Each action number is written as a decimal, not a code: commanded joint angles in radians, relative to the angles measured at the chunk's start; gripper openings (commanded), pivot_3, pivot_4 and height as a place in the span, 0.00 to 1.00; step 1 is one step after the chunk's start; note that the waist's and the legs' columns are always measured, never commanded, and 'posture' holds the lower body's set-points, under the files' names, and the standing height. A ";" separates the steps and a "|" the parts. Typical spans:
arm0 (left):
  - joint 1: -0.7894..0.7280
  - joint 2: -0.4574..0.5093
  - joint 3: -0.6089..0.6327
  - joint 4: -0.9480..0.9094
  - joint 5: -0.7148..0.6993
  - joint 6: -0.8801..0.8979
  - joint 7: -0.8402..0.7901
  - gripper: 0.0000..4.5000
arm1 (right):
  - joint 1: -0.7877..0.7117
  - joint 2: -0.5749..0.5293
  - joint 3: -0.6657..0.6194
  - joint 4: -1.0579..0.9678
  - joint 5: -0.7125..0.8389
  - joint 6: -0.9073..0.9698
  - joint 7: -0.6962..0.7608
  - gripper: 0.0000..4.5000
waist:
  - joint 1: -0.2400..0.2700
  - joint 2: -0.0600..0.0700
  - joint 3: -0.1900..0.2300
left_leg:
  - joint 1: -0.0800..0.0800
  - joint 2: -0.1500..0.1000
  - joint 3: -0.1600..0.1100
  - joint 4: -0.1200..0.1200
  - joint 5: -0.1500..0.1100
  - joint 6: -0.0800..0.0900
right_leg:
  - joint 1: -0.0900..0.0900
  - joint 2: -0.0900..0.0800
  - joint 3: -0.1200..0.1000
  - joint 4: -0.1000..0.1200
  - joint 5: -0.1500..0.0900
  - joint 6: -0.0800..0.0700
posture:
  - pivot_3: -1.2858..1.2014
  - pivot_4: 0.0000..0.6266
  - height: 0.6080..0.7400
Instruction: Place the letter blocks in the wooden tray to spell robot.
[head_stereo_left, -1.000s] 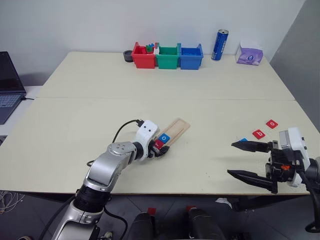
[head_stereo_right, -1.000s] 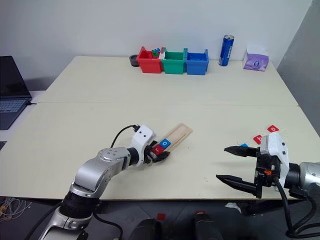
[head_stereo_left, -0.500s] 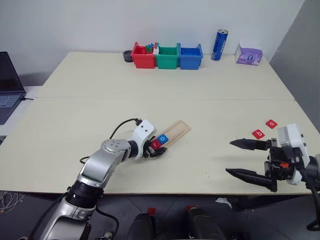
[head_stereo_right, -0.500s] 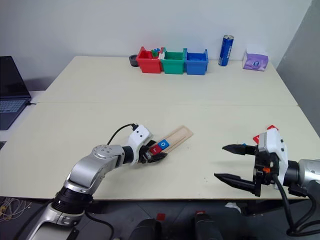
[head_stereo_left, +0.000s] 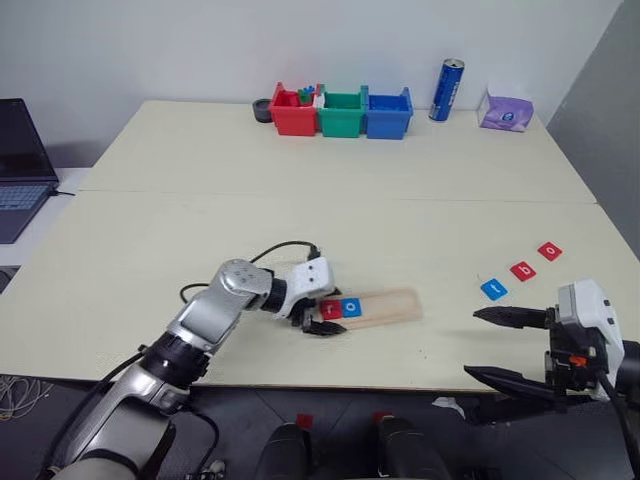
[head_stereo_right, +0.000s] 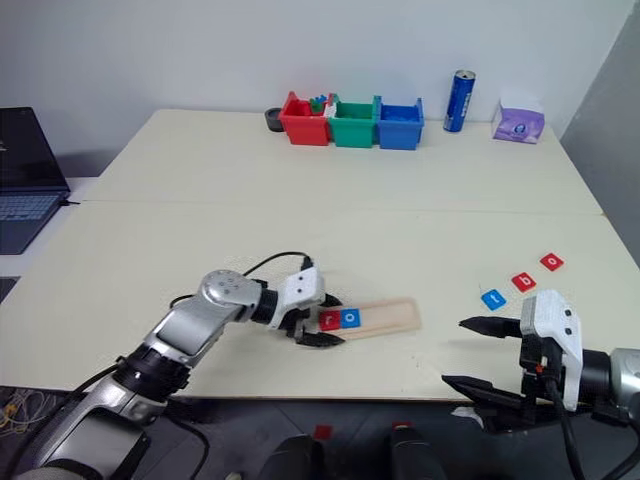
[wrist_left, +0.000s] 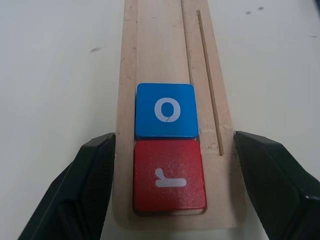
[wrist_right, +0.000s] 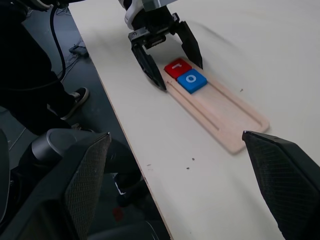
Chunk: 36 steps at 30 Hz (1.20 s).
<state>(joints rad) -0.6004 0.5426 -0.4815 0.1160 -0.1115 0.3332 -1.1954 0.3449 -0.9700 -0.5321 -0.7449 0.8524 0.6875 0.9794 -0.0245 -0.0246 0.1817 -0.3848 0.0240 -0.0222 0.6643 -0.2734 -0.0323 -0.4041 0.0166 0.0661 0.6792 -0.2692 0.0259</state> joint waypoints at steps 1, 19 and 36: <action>-0.028 -0.045 -0.041 0.039 0.039 -0.064 -0.026 0.75 | 0.015 0.008 -0.035 -0.036 -0.003 -0.007 -0.011 1.00 | 0.000 0.000 0.000 | 0.000 0.000 0.000 0.000 0.000 0.000 | 0.000 0.000 0.000 0.000 0.000 0.000 | 0.52 0.24 1.00; -0.032 -0.113 -0.042 0.026 0.096 0.015 -0.021 0.75 | 0.064 0.009 -0.020 -0.022 -0.084 -0.033 0.012 1.00 | -0.001 0.000 0.000 | 0.000 0.000 -0.001 0.000 0.000 0.000 | 0.000 0.000 0.000 0.000 0.000 0.000 | 0.52 0.24 1.00; -0.026 -0.116 -0.020 -0.006 0.073 0.053 -0.010 0.99 | 0.052 0.001 -0.007 0.008 -0.106 -0.051 0.048 1.00 | -0.001 0.000 0.000 | 0.001 0.000 -0.001 0.000 0.000 0.000 | 0.000 0.000 0.000 0.001 0.000 0.000 | 0.52 0.24 1.00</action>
<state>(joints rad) -0.6306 0.4232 -0.5140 0.1248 -0.0379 0.3875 -1.2082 0.4026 -0.9634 -0.5270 -0.7312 0.7458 0.6523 1.0096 -0.0256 -0.0246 0.1817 -0.3843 0.0240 -0.0228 0.6646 -0.2733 -0.0323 -0.4037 0.0168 0.0660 0.6800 -0.2691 0.0260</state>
